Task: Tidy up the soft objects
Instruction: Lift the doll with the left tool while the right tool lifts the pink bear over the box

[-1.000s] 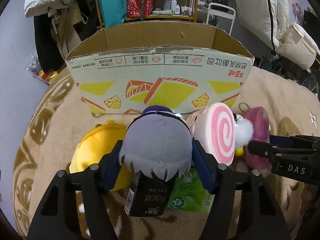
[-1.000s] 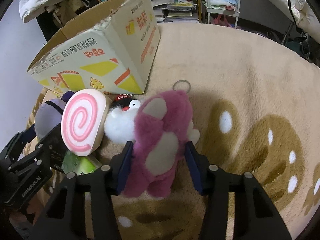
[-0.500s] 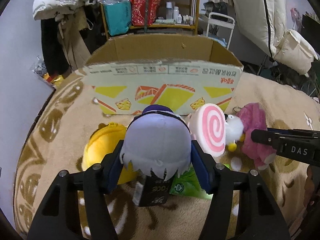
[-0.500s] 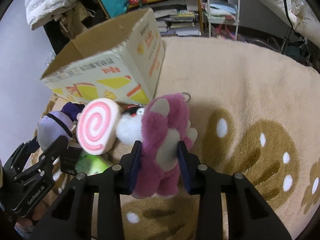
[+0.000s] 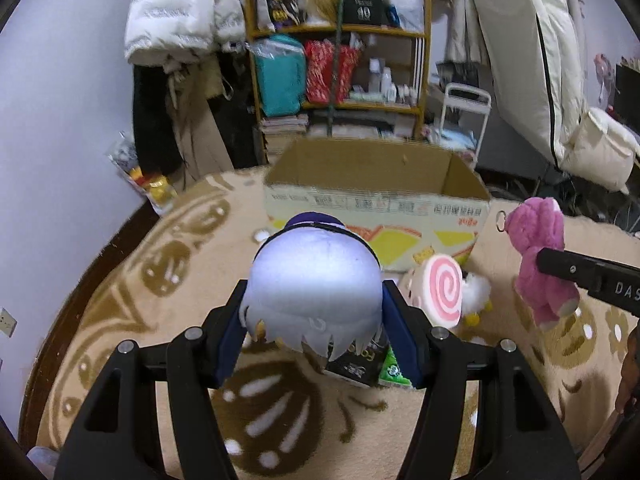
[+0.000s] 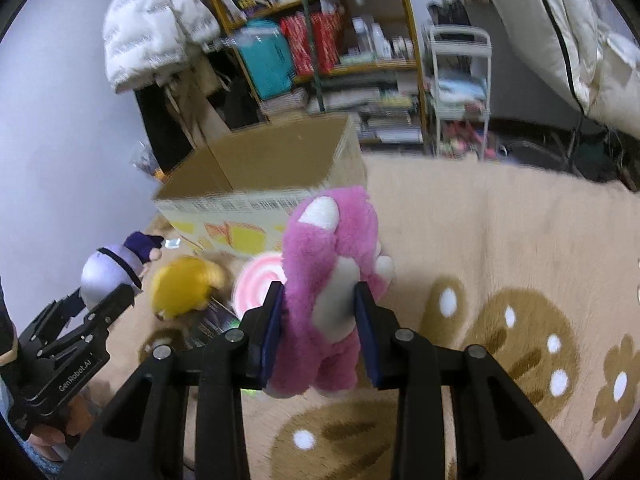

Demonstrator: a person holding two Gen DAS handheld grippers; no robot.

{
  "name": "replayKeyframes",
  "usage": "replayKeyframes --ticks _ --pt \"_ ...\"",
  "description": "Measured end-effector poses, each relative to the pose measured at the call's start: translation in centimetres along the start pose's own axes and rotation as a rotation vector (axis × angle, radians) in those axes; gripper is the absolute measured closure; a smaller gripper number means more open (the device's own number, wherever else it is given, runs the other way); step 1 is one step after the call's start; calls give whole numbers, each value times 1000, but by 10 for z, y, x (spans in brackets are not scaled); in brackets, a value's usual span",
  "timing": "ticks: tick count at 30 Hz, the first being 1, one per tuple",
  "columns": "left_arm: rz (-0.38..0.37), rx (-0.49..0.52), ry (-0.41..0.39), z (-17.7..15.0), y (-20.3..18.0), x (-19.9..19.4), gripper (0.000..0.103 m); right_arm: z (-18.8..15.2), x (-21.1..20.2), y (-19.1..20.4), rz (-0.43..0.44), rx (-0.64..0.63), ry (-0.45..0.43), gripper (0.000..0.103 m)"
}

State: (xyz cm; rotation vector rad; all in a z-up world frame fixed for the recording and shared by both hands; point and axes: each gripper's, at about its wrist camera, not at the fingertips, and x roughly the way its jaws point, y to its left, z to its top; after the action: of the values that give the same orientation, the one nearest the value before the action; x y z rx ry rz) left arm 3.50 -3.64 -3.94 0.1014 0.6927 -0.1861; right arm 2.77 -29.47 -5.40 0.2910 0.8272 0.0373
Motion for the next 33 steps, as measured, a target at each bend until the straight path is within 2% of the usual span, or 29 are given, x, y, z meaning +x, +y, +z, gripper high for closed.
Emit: replayKeyframes --ticks 8,16,23,33 --pt "24 8 -152 16 10 -40 41 16 -33 21 55 -44 -131 66" --pt "32 32 -261 52 12 -52 41 47 -35 41 72 -124 -187 66" --pt "53 78 -313 87 11 -36 41 81 -24 53 74 -181 -209 66" --pt "43 78 -287 112 13 22 41 118 6 50 104 -192 -247 66"
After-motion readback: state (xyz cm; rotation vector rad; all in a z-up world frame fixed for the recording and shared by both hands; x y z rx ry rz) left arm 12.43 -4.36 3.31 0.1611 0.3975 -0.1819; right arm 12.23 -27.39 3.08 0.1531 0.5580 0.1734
